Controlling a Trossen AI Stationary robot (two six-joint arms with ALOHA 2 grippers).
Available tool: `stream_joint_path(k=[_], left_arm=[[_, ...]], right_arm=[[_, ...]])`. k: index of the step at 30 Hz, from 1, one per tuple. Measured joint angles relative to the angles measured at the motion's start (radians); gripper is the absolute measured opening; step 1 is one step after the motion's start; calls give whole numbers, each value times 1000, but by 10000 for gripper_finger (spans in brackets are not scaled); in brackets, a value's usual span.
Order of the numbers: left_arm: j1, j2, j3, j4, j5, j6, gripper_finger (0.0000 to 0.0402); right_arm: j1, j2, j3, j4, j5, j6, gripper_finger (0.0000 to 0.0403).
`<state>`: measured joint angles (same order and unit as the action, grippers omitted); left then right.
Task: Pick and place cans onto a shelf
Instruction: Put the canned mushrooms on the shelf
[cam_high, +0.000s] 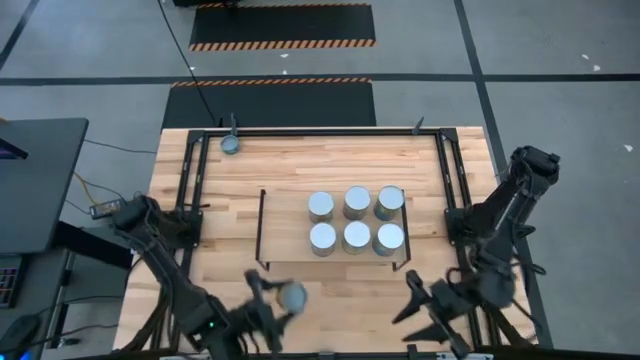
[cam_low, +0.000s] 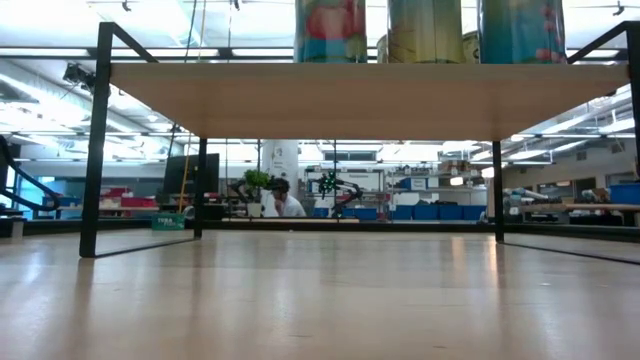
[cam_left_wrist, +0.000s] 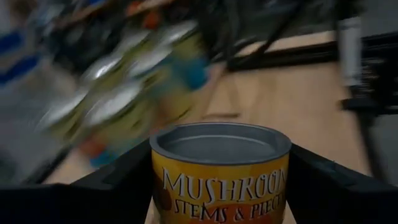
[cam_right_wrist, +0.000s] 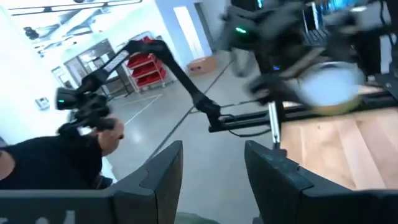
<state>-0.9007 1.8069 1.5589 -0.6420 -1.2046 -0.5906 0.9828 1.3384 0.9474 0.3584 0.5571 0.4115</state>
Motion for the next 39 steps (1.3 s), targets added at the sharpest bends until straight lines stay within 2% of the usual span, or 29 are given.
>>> stream_joint_path(k=[3, 6, 9, 15, 20, 24, 28, 31, 35, 39], left_arm=[[29, -27, 0, -263, -2, -301, 290], [81, -39, 0, -391, 40, -426, 290], [147, -65, 0, -414, 93, -421, 290], [292, -98, 0, -443, 287, -315, 290], [303, -153, -4, -439, 276, -287, 290], [256, -257, -90, -419, 224, -353, 290], [220, -383, -243, -280, 204, -358, 290], [202, -465, -380, 8, 237, -156, 290], [234, -505, -541, 400, 365, 147, 290], [300, -500, -630, 521, 411, 215, 290]], right_arm=[[54, 0, 0, 17, 54, -47, 180], [90, 0, 0, 15, 109, -73, 180], [109, 0, 0, 8, 140, -82, 180], [129, 0, -1, -9, 156, -81, 180], [150, 1, -1, -66, 158, -27, 180], [169, 1, -1, -93, 161, -3, 180], [178, 1, -1, -99, 174, -7, 180], [177, 1, -1, -104, 194, -14, 180], [166, 1, -1, -104, 194, -14, 180], [152, 2, -1, -102, 195, -11, 180]])
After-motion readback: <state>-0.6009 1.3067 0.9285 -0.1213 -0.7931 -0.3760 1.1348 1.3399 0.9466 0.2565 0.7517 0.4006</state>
